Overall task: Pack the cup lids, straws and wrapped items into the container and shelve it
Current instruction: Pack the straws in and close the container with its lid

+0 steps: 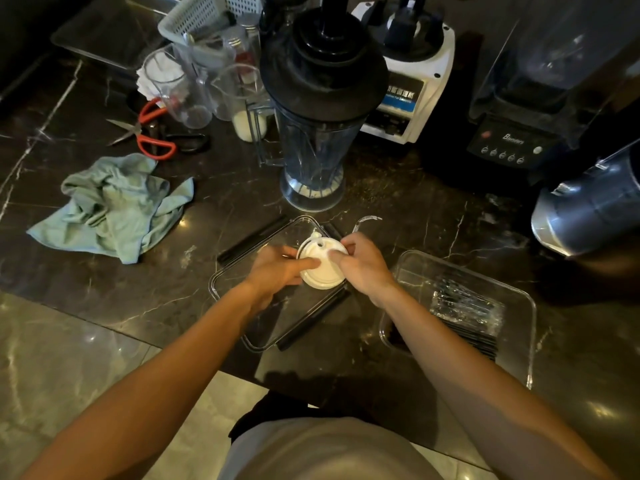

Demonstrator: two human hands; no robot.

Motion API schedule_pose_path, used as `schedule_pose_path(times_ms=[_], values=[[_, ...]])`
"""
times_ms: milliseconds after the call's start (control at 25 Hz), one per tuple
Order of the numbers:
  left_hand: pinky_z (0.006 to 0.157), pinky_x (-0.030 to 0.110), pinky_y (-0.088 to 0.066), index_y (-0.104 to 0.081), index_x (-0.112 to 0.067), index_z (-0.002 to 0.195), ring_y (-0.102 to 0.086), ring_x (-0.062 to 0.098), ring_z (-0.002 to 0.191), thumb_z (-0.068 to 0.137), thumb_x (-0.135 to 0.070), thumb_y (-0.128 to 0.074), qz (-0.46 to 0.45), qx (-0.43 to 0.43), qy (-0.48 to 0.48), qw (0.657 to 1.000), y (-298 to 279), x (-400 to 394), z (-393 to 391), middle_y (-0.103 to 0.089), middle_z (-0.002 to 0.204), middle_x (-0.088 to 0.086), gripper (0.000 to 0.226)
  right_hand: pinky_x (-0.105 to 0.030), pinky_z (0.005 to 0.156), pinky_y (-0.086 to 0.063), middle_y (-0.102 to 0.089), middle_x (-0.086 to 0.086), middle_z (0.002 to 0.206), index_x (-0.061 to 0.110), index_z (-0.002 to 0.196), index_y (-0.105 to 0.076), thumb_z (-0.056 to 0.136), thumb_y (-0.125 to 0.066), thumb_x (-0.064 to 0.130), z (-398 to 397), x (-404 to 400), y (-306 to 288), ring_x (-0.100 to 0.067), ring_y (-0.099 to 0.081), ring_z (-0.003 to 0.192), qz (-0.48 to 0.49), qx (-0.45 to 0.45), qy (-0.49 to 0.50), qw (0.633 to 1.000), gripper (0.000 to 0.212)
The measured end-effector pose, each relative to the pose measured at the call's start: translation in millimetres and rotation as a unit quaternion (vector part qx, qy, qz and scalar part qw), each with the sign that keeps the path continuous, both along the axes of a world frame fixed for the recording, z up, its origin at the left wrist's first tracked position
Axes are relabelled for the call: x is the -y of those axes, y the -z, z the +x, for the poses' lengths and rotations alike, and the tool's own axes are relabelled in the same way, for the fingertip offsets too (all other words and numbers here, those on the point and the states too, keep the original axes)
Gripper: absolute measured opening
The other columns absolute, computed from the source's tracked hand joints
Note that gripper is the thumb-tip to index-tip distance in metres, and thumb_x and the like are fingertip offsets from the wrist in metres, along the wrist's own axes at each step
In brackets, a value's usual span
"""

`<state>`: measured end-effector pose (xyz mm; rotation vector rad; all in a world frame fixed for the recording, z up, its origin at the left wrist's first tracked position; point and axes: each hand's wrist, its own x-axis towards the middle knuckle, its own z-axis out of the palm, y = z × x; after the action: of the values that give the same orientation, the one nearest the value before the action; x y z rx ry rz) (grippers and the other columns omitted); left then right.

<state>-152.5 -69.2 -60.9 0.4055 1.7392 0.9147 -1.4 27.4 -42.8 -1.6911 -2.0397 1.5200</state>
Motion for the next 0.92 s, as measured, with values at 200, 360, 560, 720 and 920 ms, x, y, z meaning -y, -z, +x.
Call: schedule_pose_path(times_ms=[200,360,560,720,920], values=[[0.081,0.037,-0.065,-0.072,-0.005,0.105,-0.079,0.023,0.092,0.077,-0.026,-0.091,0.06,-0.008,-0.008,0.998,-31.5,-22.4,18.4,-0.079,0.103,0.014,0.04,-0.027,0.078,-0.055,-0.069,0.002,0.105,0.014,0.115,-0.066,0.095,-0.068,0.019,28.2,-14.1,-37.3,-0.013,-0.067,0.096,0.028,-0.078,0.049,0.995,0.021],[0.076,0.031,-0.064,-0.071,-0.001,0.109,-0.076,0.022,0.089,0.083,-0.024,-0.086,0.104,-0.014,0.045,0.993,-71.2,-48.6,69.4,-0.078,0.103,0.015,0.038,-0.022,0.078,-0.053,-0.069,0.0,0.107,0.019,0.116,-0.071,0.096,-0.067,0.015,97.2,-26.1,-63.4,-0.012,-0.065,0.098,0.051,-0.152,0.102,0.982,0.021],[0.093,0.047,-0.061,-0.073,-0.011,0.102,-0.074,0.029,0.104,0.091,-0.018,-0.077,0.099,0.008,0.087,0.991,-79.0,-51.1,149.6,-0.076,0.104,0.016,0.014,-0.036,0.085,-0.061,-0.073,0.003,0.111,0.03,0.116,-0.073,0.097,-0.069,0.02,183.8,-17.7,-69.1,-0.016,-0.07,0.104,0.019,-0.147,0.143,0.979,0.022],[0.102,0.042,-0.056,-0.063,-0.022,0.104,-0.068,0.019,0.107,0.09,-0.016,-0.077,0.05,0.039,0.046,0.997,-58.5,-41.1,187.2,-0.07,0.106,0.003,0.02,-0.041,0.089,-0.064,-0.07,0.001,0.116,0.027,0.12,-0.071,0.099,-0.068,0.021,216.3,-14.0,-47.2,-0.019,-0.069,0.108,-0.039,-0.108,0.146,0.983,0.023],[0.087,0.028,-0.055,-0.065,-0.015,0.129,-0.065,0.017,0.111,0.089,-0.02,-0.074,0.007,0.021,0.034,0.999,-41.8,-42.4,205.6,-0.071,0.121,0.005,0.041,-0.039,0.089,-0.062,-0.071,0.001,0.111,0.021,0.114,-0.068,0.101,-0.066,0.022,210.7,-18.0,-9.0,-0.018,-0.069,0.107,-0.041,-0.101,0.173,0.979,0.013]])
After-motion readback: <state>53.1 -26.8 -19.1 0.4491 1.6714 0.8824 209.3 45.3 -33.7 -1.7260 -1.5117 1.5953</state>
